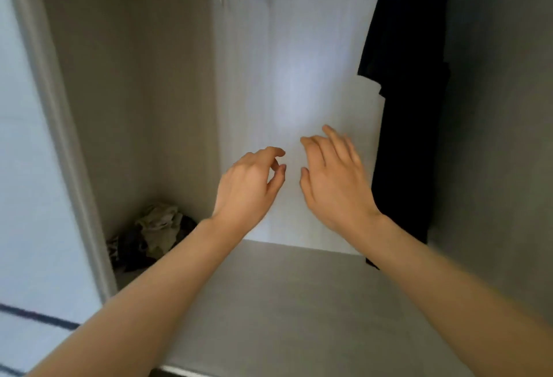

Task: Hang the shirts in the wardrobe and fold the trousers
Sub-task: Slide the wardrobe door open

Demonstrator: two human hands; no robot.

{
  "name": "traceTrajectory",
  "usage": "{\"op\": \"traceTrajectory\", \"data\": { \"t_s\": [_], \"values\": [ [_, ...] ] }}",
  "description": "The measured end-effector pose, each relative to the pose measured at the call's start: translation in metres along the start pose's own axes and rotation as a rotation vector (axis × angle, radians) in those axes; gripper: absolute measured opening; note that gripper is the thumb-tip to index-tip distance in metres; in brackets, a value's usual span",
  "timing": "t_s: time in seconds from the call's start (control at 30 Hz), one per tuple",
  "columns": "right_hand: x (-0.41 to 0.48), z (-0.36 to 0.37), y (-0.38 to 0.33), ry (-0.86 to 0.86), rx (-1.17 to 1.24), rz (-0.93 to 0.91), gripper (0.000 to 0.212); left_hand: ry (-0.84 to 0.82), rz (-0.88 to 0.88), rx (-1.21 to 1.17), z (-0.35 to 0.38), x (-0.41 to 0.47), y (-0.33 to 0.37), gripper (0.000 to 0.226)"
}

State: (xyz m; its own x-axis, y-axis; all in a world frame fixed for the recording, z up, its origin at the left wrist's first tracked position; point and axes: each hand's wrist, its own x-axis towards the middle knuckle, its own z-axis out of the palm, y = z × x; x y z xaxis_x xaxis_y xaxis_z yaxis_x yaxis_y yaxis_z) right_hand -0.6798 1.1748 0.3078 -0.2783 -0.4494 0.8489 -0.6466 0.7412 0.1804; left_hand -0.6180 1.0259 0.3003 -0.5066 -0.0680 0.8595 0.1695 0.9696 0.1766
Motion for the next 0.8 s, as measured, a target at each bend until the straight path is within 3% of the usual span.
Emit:
{"op": "traceTrajectory", "data": {
  "t_s": [0.37,0.8],
  "values": [
    [-0.11,0.045,-0.106,-0.153,0.42,-0.2,0.036,-0.079,-0.267,0.36,-0.056,-0.162,-0.018,0.02],
    [-0.204,0.039,-0.258,-0.485,0.787,-0.553,0.032,-0.188,-0.912,0.589,-0.144,-0.362,-0.023,0.024]
  ]
}}
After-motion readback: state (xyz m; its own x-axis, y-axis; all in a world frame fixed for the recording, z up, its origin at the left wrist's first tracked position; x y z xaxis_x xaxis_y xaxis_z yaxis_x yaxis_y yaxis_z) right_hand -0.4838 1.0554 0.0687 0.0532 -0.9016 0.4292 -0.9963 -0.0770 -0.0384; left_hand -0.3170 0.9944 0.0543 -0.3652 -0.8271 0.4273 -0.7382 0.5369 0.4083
